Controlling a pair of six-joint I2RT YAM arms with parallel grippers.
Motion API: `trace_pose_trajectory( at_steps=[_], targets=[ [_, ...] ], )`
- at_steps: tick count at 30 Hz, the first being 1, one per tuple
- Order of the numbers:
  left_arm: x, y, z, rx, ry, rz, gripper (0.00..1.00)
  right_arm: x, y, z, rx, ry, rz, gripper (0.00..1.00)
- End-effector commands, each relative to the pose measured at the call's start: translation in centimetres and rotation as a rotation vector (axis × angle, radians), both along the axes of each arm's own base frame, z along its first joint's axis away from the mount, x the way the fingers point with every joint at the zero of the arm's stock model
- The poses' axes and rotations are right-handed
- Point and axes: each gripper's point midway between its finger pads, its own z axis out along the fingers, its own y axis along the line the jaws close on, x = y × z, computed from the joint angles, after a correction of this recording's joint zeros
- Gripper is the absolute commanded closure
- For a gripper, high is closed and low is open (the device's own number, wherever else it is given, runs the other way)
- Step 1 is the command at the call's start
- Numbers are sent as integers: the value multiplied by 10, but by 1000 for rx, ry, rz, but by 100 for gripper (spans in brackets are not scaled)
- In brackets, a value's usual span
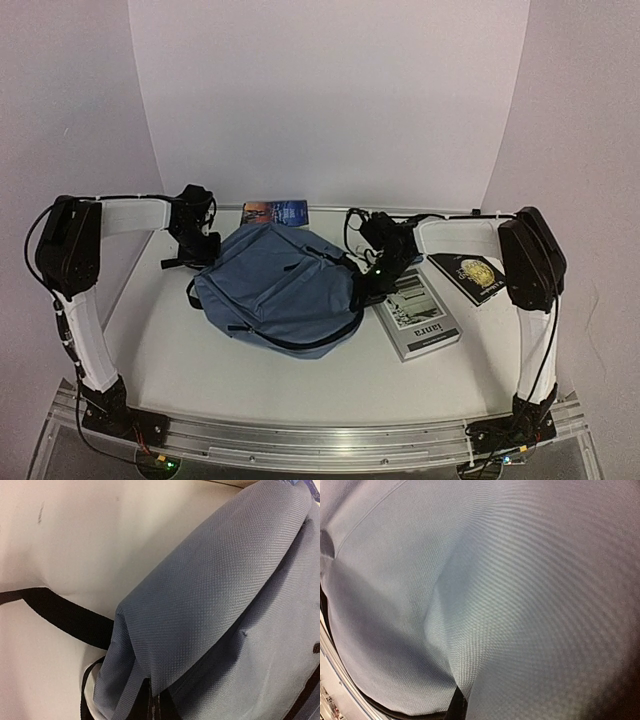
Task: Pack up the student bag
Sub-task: Unzip the student bag at the center of the board, then pick up the book from the center of the board.
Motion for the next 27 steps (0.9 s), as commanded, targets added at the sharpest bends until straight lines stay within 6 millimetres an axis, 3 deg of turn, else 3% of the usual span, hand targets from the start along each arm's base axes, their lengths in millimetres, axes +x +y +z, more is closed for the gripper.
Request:
trace_pose_trajectory(
  at_steps=[1, 4, 9, 11, 13, 16, 18, 21, 24, 27],
  targets=[
    [-25, 27, 37, 48, -40, 116, 100, 14, 35, 17, 49, -91, 48, 97],
    [-35, 43, 35, 57, -24, 152, 100, 17, 46, 18, 56, -98, 50, 96],
    [-24, 57, 22, 32, -11, 167, 96, 13, 50, 17, 66, -75, 44, 85],
    [-18, 62, 21, 36, -9, 179, 82, 13, 48, 27, 75, -85, 45, 67],
    [-13, 60, 31, 21, -29, 179, 65, 15, 42, 51, 107, -105, 38, 42],
    [-14, 48, 69, -66, -111, 151, 48, 21, 21, 94, 163, -148, 10, 20],
    [-21, 27, 104, -171, -190, 95, 40, 20, -1, 118, 172, -187, -9, 12],
    [-37, -16, 142, -284, -275, -30, 30, 16, -44, 130, 139, -210, -53, 9],
    [-57, -71, 155, -357, -287, -156, 27, 9, -90, 121, 77, -191, -98, 8],
    [-76, -126, 151, -459, -244, -264, 26, 10, -135, 111, 34, -161, -162, 8]
  ],
)
